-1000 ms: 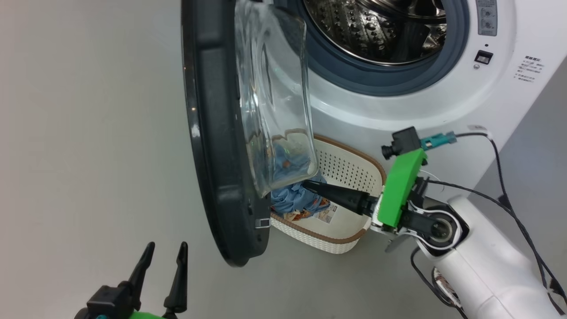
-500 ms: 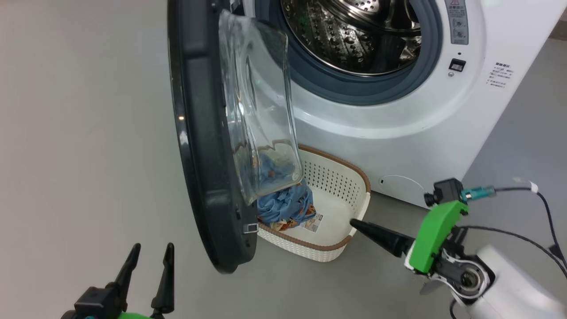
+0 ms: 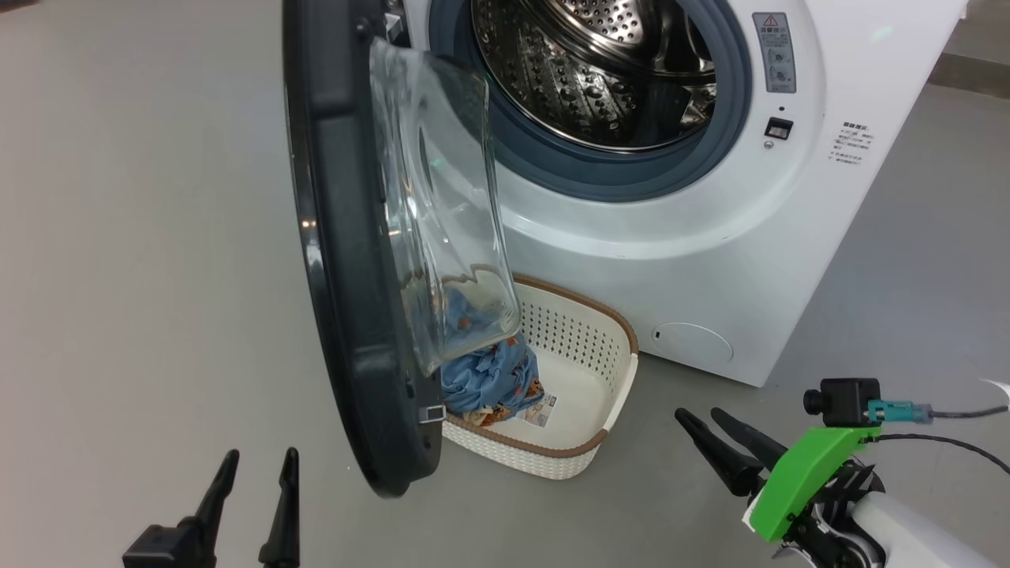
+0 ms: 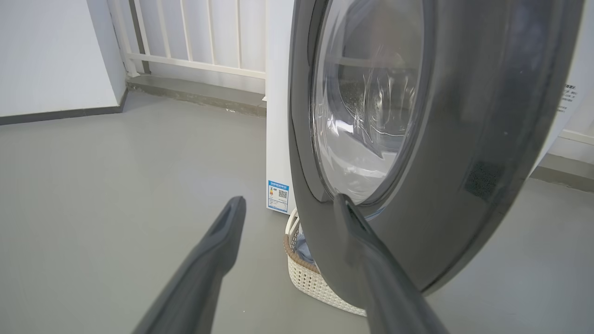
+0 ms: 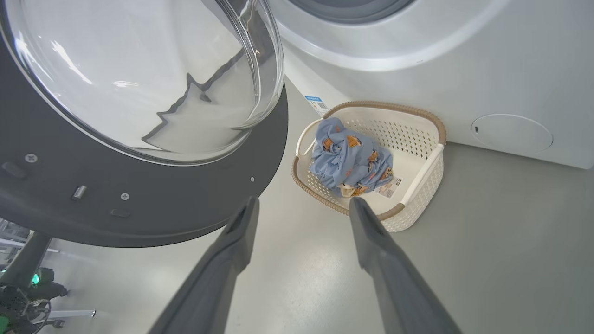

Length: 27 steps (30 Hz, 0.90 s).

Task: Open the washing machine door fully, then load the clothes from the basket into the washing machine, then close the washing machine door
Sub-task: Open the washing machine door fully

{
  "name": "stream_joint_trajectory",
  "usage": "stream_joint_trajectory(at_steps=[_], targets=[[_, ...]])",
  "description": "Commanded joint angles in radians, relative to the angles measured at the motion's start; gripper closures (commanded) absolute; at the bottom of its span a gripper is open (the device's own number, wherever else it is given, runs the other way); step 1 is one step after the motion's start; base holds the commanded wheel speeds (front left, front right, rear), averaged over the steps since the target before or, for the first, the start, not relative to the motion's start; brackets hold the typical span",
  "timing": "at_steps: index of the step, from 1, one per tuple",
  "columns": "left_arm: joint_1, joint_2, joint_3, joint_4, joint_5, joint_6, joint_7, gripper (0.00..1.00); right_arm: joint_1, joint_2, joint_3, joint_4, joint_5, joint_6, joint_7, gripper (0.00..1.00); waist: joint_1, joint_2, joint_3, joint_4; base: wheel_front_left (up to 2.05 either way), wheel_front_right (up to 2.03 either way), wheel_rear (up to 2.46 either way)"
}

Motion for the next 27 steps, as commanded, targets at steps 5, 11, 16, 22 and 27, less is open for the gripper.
stream_joint_trajectory(at_steps=[5, 11, 16, 22, 27], targets=[[-0.005, 0.021, 0.037, -0.011, 0.006, -0.003, -0.009, 0.00, -0.002, -0.035, 0.072, 0.004, -0.064, 0.002, -0.171, 0.00, 0.0000, 0.0000, -0.006, -0.006, 0.00, 0.00, 0.00], [-0.002, 0.021, 0.042, -0.009, 0.006, -0.003, -0.009, 0.00, -0.023, -0.032, -0.027, 0.008, -0.207, 0.002, -0.214, 0.00, 0.0000, 0.0000, -0.004, -0.013, 0.00, 0.00, 0.00], [-0.007, 0.020, 0.043, -0.009, 0.005, -0.003, -0.009, 0.00, 0.046, 0.013, -0.233, -0.077, -0.413, 0.002, -0.215, 0.00, 0.0000, 0.0000, 0.000, -0.013, 0.00, 0.00, 0.00], [-0.010, 0.021, 0.043, -0.012, 0.007, -0.003, -0.009, 0.00, 0.148, 0.068, -0.389, -0.153, -0.594, 0.002, -0.215, 0.00, 0.0000, 0.0000, -0.002, -0.010, 0.00, 0.00, 0.00], [-0.009, 0.021, 0.044, -0.012, 0.009, -0.003, -0.009, 0.00, 0.210, 0.092, -0.423, -0.145, -0.658, 0.002, -0.215, 0.00, 0.0000, 0.0000, -0.006, -0.008, 0.00, 0.00, 0.00]])
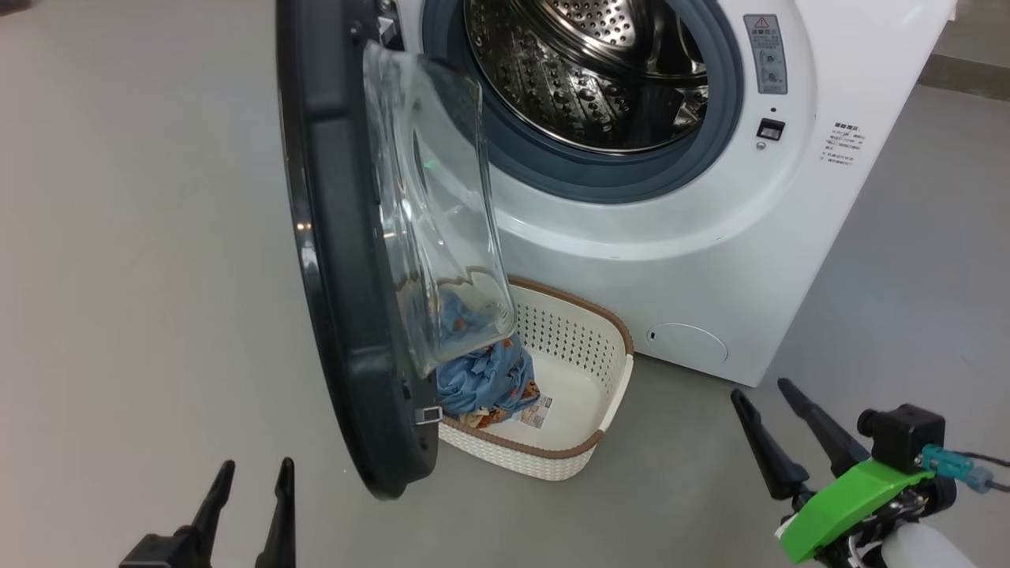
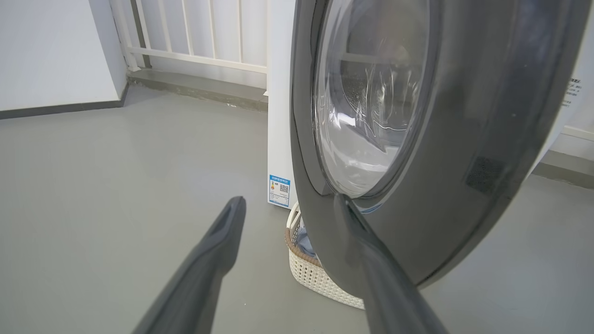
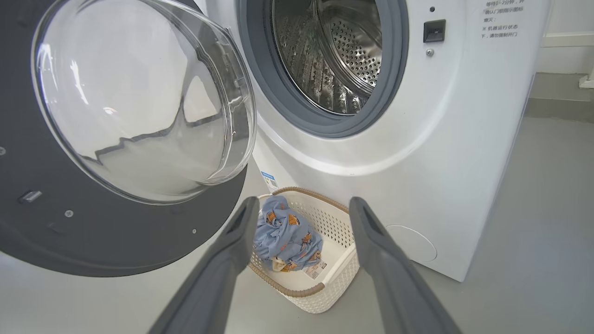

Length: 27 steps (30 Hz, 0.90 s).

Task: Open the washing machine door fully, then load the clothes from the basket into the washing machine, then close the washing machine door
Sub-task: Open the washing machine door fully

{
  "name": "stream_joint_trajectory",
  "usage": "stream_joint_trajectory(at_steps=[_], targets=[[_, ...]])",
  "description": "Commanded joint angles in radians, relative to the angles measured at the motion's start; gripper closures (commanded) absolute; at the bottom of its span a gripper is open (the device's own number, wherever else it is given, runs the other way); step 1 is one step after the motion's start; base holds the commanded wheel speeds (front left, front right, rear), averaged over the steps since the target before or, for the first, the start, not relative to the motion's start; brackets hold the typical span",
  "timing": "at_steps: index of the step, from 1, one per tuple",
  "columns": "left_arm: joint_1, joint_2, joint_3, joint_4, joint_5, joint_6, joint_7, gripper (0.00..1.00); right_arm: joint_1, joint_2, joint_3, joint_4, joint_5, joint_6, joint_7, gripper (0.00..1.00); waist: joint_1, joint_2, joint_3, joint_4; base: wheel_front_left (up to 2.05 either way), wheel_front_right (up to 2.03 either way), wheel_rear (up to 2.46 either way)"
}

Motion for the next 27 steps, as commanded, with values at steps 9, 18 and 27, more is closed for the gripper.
stream_joint_trajectory(at_steps=[9, 18, 27], targets=[[-0.035, 0.020, 0.041, -0.025, 0.010, -0.003, -0.009, 0.00, 0.028, 0.011, -0.012, -0.015, -0.035, 0.002, -0.012, 0.00, 0.0000, 0.0000, 0.003, -0.004, 0.00, 0.00, 0.00], [-0.099, 0.002, 0.156, -0.230, -0.021, -0.003, -0.009, 1.00, 0.027, 0.014, -0.019, -0.015, -0.038, 0.002, -0.012, 0.00, 0.0000, 0.0000, 0.000, 0.003, 0.00, 0.00, 0.00], [-0.103, -0.011, 0.012, -0.500, -0.068, -0.003, -0.009, 1.00, 0.019, 0.010, -0.016, -0.017, -0.043, 0.002, -0.012, 0.00, 0.0000, 0.0000, 0.004, 0.003, 0.00, 0.00, 0.00]])
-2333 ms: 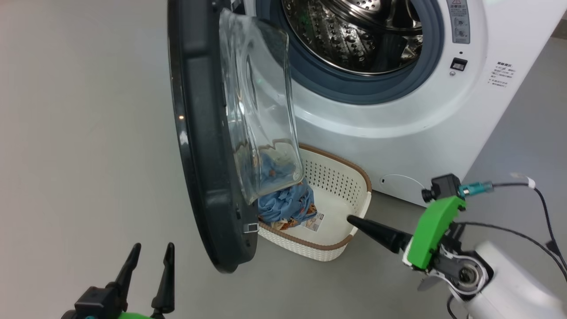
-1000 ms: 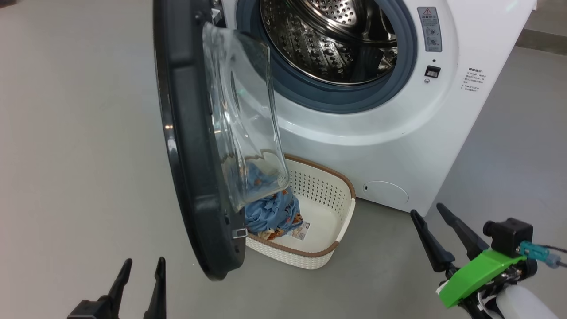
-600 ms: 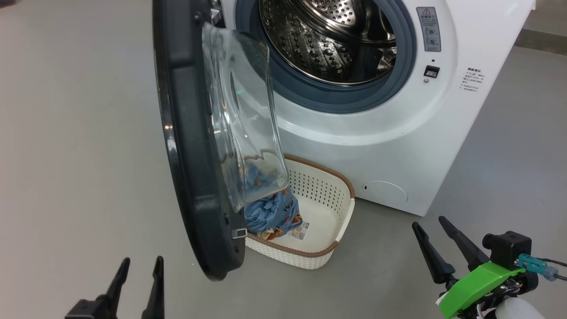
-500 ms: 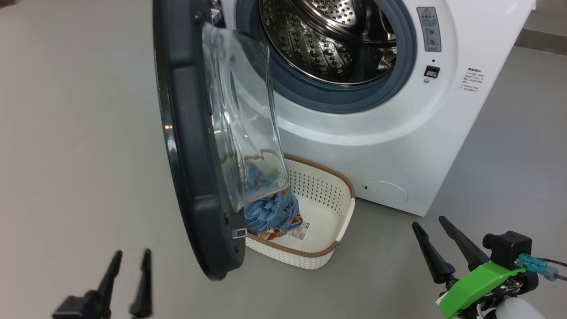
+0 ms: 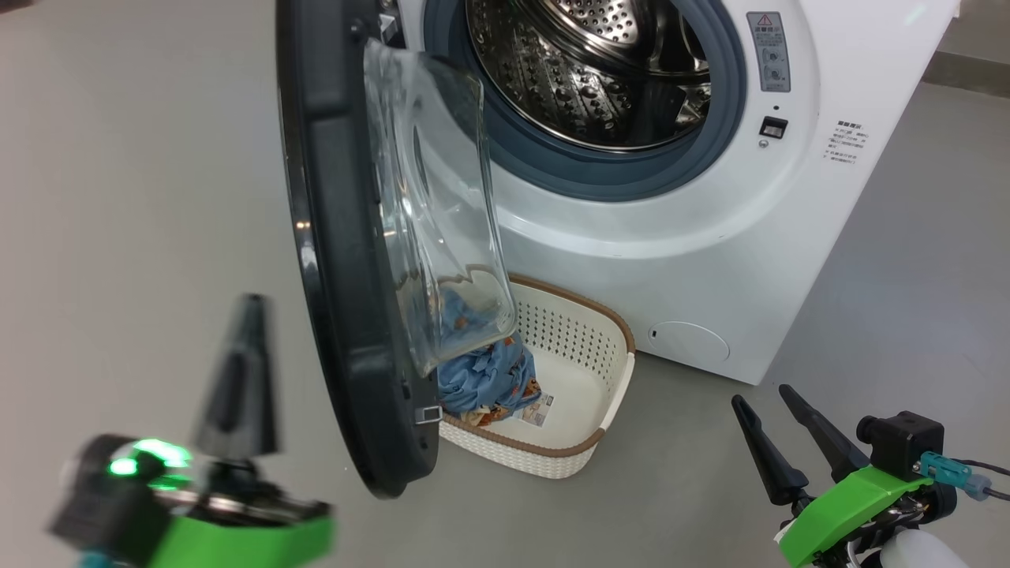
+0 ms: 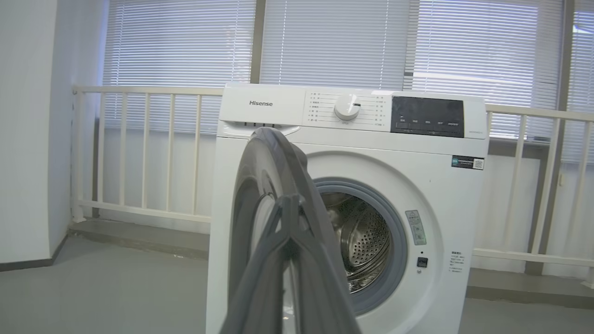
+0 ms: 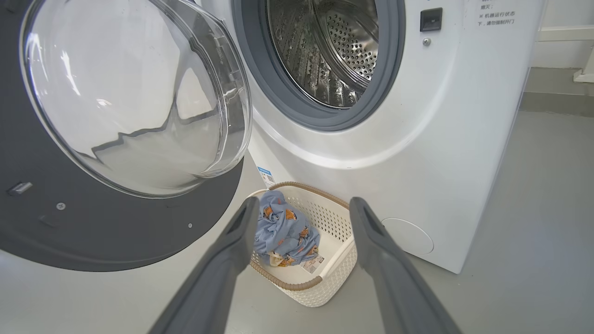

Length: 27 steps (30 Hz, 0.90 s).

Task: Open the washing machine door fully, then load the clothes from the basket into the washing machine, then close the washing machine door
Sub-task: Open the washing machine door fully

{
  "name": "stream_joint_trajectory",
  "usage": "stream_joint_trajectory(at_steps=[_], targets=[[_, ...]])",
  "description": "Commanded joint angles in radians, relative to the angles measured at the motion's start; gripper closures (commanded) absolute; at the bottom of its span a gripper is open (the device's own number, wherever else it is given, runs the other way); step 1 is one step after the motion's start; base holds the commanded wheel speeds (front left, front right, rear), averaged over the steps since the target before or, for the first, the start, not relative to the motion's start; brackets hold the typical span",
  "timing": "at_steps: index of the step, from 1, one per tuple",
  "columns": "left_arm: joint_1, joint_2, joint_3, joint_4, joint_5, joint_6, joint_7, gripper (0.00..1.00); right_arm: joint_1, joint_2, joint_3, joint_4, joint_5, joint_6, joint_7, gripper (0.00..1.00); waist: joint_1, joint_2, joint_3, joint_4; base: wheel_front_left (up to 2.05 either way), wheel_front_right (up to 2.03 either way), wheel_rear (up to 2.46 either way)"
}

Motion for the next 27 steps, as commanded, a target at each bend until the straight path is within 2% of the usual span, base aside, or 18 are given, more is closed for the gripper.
stream_joint_trajectory(at_steps=[1, 6, 11, 15, 21, 27], targets=[[-0.014, 0.008, -0.013, -0.042, 0.000, -0.003, -0.005, 1.00, -0.005, -0.013, 0.016, -0.022, -0.009, 0.002, -0.012, 0.00, 0.0000, 0.0000, 0.001, -0.002, 0.00, 0.00, 0.00], [0.023, 0.006, -0.207, -0.051, -0.032, -0.003, -0.005, 1.00, -0.010, -0.014, 0.022, -0.023, -0.009, 0.002, -0.012, 0.00, 0.0000, 0.0000, 0.006, -0.005, 0.00, 0.00, 0.00], [0.046, 0.005, -0.322, 0.074, -0.101, 0.006, -0.005, 1.00, -0.017, -0.013, 0.030, -0.027, -0.003, 0.002, -0.012, 0.00, 0.0000, 0.0000, 0.012, -0.009, 0.00, 0.00, 0.00], [0.013, 0.005, -0.343, 0.181, -0.144, 0.020, -0.005, 1.00, -0.025, -0.015, 0.033, -0.028, -0.004, 0.002, -0.012, 0.00, 0.0000, 0.0000, 0.020, -0.011, 0.00, 0.00, 0.00], [-0.052, 0.005, -0.321, 0.315, -0.171, 0.032, -0.005, 1.00, -0.033, -0.018, 0.038, -0.028, -0.008, 0.002, -0.012, 0.00, 0.0000, 0.0000, 0.024, -0.016, 0.00, 0.00, 0.00], [-0.066, 0.005, -0.275, 0.373, -0.167, 0.047, -0.005, 1.00, -0.028, -0.015, 0.033, -0.030, -0.012, 0.002, -0.012, 0.00, 0.0000, 0.0000, 0.021, -0.016, 0.00, 0.00, 0.00]])
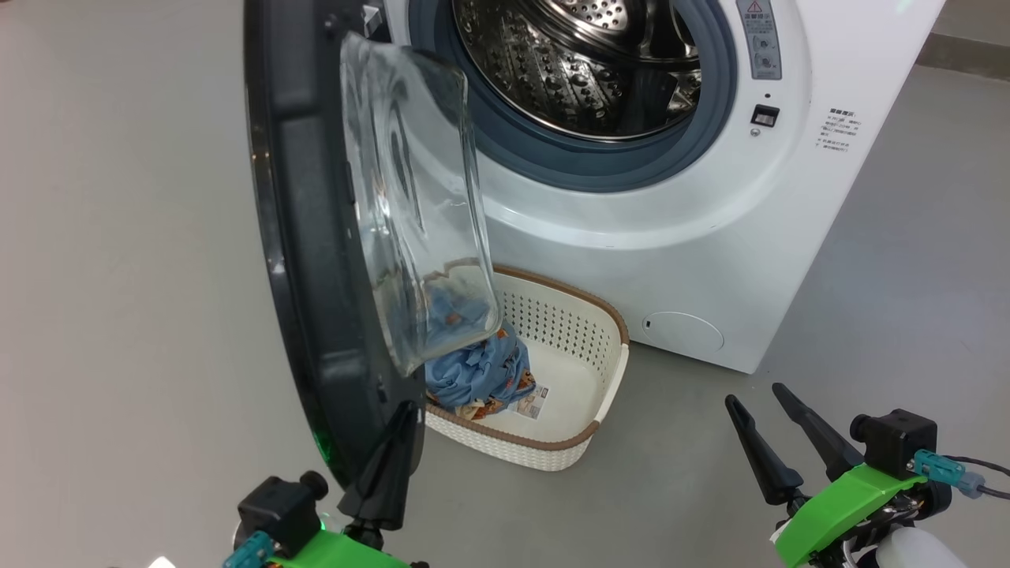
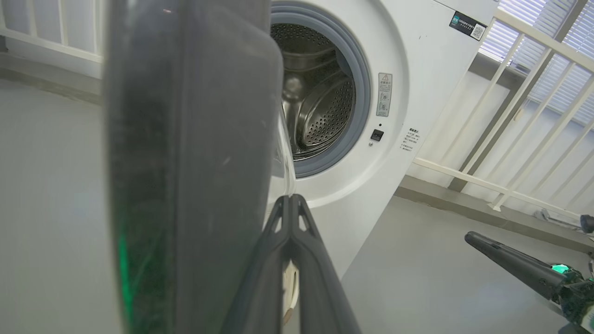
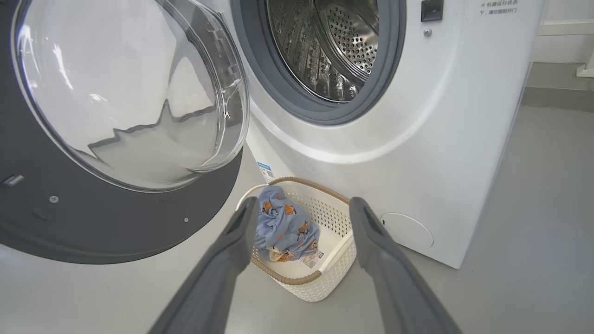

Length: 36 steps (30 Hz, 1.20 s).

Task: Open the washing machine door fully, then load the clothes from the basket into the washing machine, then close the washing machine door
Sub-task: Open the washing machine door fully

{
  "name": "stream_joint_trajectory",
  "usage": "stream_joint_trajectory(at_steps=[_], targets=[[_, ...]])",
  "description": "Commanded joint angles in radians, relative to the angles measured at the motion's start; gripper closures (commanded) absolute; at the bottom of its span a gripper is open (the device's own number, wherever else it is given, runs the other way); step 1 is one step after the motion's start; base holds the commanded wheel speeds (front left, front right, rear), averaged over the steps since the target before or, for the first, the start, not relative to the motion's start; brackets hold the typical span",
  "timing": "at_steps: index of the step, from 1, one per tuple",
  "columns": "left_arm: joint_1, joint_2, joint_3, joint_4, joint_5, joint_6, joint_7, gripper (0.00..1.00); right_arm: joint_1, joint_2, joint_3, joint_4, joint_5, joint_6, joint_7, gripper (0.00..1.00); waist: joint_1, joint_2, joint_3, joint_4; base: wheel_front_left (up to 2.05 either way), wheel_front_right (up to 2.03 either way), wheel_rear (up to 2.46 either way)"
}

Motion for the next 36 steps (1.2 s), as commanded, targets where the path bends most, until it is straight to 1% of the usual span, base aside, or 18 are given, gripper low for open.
stream_joint_trajectory(at_steps=[1, 9, 17, 25, 36], targets=[[-0.038, 0.012, 0.058, -0.011, 0.005, 0.012, -0.005, 1.00, -0.020, -0.010, 0.011, -0.025, -0.009, 0.002, -0.012, 0.00, 0.0000, 0.0000, 0.000, 0.002, 0.00, 0.00, 0.00], [-0.010, 0.014, 0.155, -0.001, 0.036, 0.021, -0.005, 1.00, -0.020, -0.005, 0.014, -0.028, -0.014, 0.002, -0.012, 0.00, 0.0000, 0.0000, 0.002, 0.016, 0.00, 0.00, 0.00], [-0.007, 0.054, 0.296, 0.032, 0.061, 0.035, -0.005, 1.00, -0.026, -0.004, 0.029, -0.030, -0.014, 0.002, -0.012, 0.00, 0.0000, 0.0000, 0.011, 0.033, 0.00, 0.00, 0.00], [-0.085, 0.114, 0.415, 0.131, 0.085, 0.039, -0.005, 1.00, -0.046, -0.016, 0.044, -0.030, -0.015, 0.002, -0.012, 0.00, 0.0000, 0.0000, 0.042, 0.041, 0.00, 0.00, 0.00], [-0.241, 0.174, 0.552, 0.299, 0.113, 0.018, -0.005, 1.00, -0.087, -0.041, 0.068, -0.029, -0.009, 0.002, -0.012, 0.00, 0.0000, 0.0000, 0.099, 0.032, 0.00, 0.00, 0.00]])
